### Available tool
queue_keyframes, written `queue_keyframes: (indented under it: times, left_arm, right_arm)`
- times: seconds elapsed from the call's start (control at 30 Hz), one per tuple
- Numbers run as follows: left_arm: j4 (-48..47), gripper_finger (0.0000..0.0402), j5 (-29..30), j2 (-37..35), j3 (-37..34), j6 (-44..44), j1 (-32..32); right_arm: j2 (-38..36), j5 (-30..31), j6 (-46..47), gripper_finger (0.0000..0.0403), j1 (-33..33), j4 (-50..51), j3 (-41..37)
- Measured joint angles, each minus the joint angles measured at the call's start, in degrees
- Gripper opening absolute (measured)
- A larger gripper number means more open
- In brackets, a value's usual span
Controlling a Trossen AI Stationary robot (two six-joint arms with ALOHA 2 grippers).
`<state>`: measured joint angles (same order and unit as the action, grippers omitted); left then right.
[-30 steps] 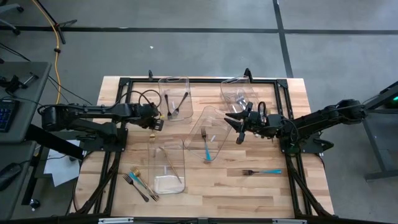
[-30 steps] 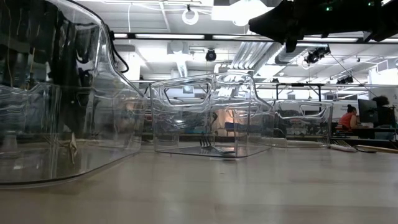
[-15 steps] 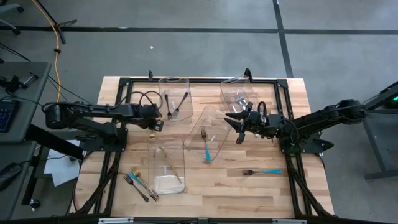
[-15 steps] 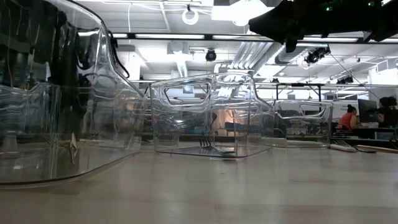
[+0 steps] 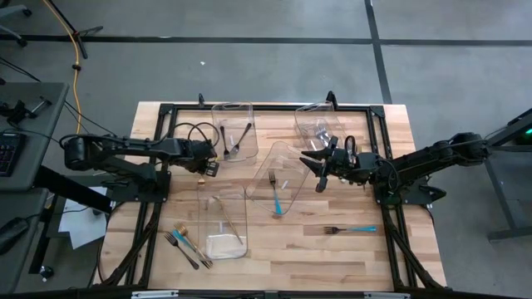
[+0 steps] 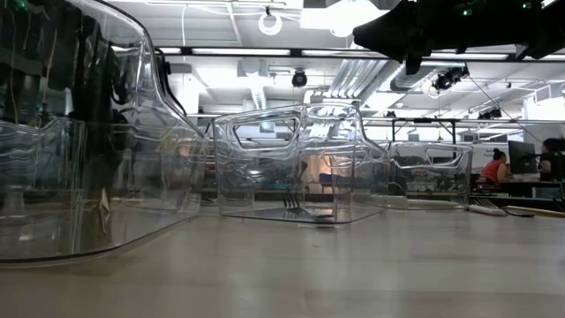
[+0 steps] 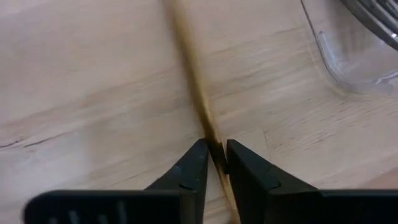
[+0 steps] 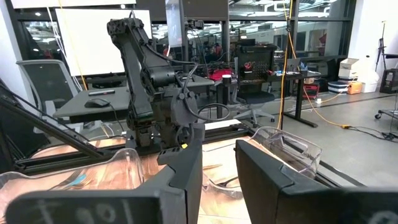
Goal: Sort silverware by color (type)
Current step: Put the gold fork into the bottom left transparent bin
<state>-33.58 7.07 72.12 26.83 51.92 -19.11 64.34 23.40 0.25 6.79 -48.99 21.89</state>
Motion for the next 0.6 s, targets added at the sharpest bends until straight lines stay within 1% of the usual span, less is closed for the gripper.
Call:
queue_keyframes:
  times: [0.1, 0.13, 0.33, 0.5, 0.6]
  left_arm:
    - [-0.4, 0.0017, -0.1, -0.6, -0.1, -0.5, 0.0]
    - [-0.6, 0.0012, -0.2, -1.0, -0.1, -1.1, 0.0]
    - [-4.7, 0.0011, -0.8, -3.9, 0.9, -1.6, 0.0]
    - [-9.7, 0.0007, 2.6, -9.2, 4.5, -2.6, 0.0]
    - [-13.3, 0.0007, 6.9, -13.7, 8.8, -2.7, 0.0]
  right_arm:
    - [0.0, 0.0, 0.0, 0.0092, 0.0, 0.0, 0.0]
    - [0.0, 0.0, 0.0, 0.0092, 0.0, 0.0, 0.0]
    - [0.0, 0.0, 0.0, 0.0092, 0.0, 0.0, 0.0]
    - [0.0, 0.0, 0.0, 0.0092, 0.0, 0.0, 0.0]
    - [0.0, 0.0, 0.0, 0.0092, 0.0, 0.0, 0.0]
